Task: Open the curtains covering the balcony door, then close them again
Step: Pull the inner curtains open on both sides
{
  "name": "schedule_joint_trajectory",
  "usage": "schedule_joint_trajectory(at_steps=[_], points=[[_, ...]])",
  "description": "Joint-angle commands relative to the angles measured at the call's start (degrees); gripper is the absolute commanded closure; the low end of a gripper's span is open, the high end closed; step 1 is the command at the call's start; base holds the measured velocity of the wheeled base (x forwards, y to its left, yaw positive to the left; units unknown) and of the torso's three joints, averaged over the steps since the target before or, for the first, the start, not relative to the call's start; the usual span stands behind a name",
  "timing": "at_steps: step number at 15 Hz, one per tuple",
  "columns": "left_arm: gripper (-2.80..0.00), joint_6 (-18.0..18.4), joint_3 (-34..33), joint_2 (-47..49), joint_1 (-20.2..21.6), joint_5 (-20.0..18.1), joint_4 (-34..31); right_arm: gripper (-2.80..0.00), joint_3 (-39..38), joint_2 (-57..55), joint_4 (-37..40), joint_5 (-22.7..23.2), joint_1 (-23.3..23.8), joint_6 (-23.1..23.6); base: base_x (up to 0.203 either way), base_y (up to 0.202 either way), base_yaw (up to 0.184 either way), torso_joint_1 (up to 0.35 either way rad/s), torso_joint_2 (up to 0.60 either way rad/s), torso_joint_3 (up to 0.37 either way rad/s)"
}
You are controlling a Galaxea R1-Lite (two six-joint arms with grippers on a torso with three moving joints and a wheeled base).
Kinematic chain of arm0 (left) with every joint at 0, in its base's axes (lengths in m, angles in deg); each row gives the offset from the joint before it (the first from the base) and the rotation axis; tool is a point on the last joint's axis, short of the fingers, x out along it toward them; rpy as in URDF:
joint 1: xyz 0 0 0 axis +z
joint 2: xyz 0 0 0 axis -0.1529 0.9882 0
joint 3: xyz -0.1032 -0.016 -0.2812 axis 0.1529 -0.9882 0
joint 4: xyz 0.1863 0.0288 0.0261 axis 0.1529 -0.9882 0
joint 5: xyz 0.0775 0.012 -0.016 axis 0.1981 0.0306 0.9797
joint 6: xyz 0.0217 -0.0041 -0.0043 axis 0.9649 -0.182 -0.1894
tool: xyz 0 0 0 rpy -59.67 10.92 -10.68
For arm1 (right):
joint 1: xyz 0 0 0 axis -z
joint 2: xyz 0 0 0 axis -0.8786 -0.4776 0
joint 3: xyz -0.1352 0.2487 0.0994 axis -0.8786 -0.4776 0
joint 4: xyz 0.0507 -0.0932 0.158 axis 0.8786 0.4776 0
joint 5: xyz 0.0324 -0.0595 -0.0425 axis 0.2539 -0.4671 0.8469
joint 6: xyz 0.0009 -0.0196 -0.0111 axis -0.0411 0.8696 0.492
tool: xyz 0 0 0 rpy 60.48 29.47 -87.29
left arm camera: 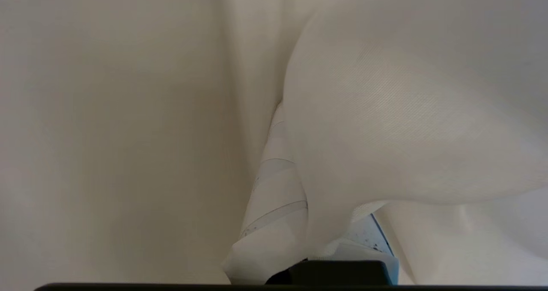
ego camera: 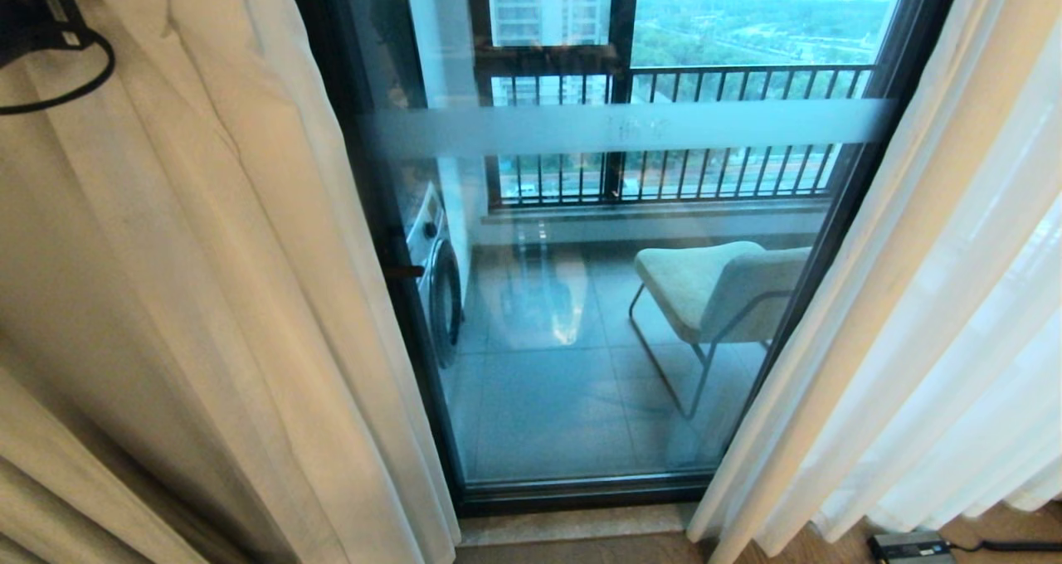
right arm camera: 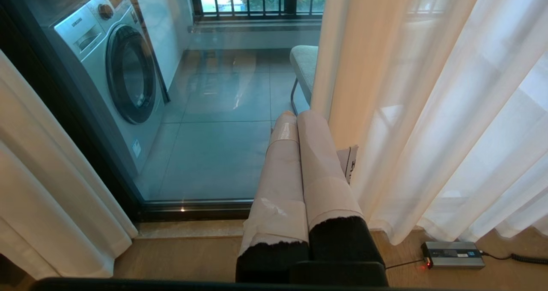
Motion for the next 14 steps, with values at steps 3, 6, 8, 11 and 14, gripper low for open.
schedule_joint_trajectory(at_steps=[3,6,8,11,14], points=[[0.0,-2.9,2.9,1.6,8.7,-5.9,0.3,0.0,0.0,0.0,0.0,0.0,0.0,0.0,0.0,0.0,0.0,0.0,0.0,0.0],[0.0,-5.1,8.0,5.4,15.0,-11.9,0.3,0.0,0.0,0.0,0.0,0.0,0.0,0.0,0.0,0.0,0.0,0.0,0.0,0.0],[0.0,-6.0,11.1,8.0,18.2,-14.4,0.6,0.0,0.0,0.0,0.0,0.0,0.0,0.0,0.0,0.0,0.0,0.0,0.0,0.0],[0.0,-7.9,14.7,12.4,23.1,-16.8,1.8,0.0,0.0,0.0,0.0,0.0,0.0,0.0,0.0,0.0,0.0,0.0,0.0,0.0],[0.0,-11.7,14.7,16.4,27.3,-17.1,7.9,0.0,0.0,0.0,0.0,0.0,0.0,0.0,0.0,0.0,0.0,0.0,0.0,0.0]])
